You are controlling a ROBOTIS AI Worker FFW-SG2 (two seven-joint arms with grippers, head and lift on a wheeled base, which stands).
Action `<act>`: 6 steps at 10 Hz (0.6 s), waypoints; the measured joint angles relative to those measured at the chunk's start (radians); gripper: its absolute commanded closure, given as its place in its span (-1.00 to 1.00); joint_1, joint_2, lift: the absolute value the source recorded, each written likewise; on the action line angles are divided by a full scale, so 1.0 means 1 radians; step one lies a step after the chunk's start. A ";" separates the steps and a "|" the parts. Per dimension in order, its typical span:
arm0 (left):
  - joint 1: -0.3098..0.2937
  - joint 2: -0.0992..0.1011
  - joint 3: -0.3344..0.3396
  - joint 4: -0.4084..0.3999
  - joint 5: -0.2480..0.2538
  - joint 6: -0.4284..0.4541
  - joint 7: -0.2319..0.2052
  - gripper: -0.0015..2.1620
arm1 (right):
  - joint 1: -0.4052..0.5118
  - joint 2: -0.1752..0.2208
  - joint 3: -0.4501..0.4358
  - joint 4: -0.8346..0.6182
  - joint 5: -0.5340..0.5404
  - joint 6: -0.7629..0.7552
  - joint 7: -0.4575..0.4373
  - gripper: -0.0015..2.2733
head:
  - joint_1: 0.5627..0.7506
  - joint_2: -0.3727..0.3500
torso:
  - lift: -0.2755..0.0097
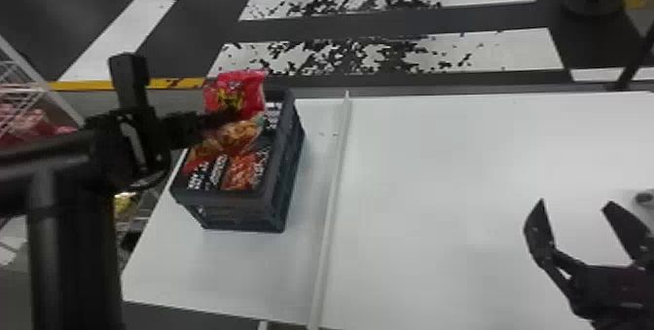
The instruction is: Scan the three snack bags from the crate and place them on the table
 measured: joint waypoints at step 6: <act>0.089 -0.201 -0.178 -0.310 0.071 0.135 0.120 0.98 | 0.006 0.001 -0.003 -0.011 0.000 -0.002 -0.002 -0.93 | 0.41 0.09 | 0.50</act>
